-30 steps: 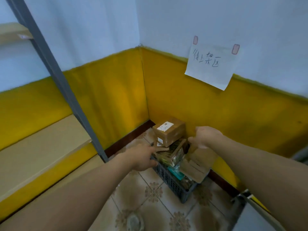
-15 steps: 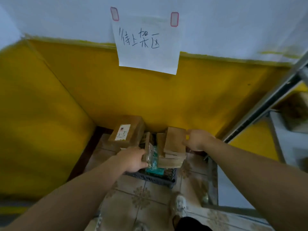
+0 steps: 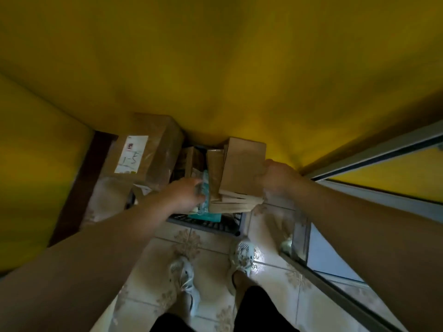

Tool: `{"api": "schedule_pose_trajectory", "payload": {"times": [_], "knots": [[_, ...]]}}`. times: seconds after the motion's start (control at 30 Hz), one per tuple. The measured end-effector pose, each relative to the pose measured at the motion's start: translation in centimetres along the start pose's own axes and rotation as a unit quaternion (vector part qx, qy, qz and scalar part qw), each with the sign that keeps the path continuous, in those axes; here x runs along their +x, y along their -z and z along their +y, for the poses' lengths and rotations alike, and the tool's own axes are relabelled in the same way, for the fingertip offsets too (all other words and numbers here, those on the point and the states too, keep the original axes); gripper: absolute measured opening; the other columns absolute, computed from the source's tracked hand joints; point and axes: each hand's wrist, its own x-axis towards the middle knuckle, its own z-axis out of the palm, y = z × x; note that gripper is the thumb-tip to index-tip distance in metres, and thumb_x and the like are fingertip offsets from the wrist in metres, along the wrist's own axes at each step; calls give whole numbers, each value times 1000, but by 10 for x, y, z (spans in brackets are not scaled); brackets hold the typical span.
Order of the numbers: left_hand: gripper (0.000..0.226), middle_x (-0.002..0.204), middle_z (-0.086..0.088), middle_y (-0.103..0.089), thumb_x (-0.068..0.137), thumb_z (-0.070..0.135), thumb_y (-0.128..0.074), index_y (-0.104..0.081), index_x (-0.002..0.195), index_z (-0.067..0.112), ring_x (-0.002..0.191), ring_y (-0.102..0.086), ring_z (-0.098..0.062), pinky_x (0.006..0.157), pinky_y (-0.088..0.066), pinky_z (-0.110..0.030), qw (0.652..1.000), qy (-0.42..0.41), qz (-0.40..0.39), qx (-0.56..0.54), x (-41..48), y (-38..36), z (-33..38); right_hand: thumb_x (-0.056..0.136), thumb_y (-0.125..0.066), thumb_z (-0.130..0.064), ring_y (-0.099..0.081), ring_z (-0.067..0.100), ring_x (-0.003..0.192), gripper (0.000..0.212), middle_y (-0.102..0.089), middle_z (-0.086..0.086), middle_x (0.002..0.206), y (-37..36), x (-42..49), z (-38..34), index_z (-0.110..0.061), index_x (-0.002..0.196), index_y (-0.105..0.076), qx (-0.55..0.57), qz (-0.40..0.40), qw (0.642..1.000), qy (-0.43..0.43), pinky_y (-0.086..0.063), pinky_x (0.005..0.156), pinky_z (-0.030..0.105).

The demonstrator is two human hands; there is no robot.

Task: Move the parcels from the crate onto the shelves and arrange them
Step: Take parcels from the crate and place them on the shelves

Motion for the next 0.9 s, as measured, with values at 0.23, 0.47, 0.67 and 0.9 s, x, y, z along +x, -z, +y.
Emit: {"api": "schedule_pose_trajectory", "payload": {"times": [0.23,0.47,0.67,0.9], "knots": [[64,144,-6,-48,90,51,-57,-40,146,25,121,-54,-25,96,-48,-35,993,17,31,-117,104,-40,6,100,-53,-29,-50,37,121,54,-46,20,135,-46,85,19,-6,145,-34,67,82,993,-49,-46,96,39],[50,135,-3,-55,96,42,-53,-43,141,23,119,-54,-24,92,-42,-35,946,51,77,-311,128,-45,19,103,-44,-14,-58,34,111,30,-60,20,126,-69,102,29,-3,129,-54,79,142,986,38,-45,88,34],[46,132,-8,-57,94,28,-60,-47,138,20,118,-56,-31,103,-44,-51,902,113,92,-405,127,-36,2,104,-44,-17,-56,28,108,42,-56,16,134,-69,101,25,-13,146,-42,123,140,979,78,-36,80,24],[45,136,-6,-49,101,18,-41,-36,145,28,113,-48,-23,92,-39,-40,881,136,204,-405,121,-34,-31,97,-60,-37,-50,36,125,67,-47,19,141,-70,130,25,-4,146,-28,205,89,973,-59,-44,93,37]]}}
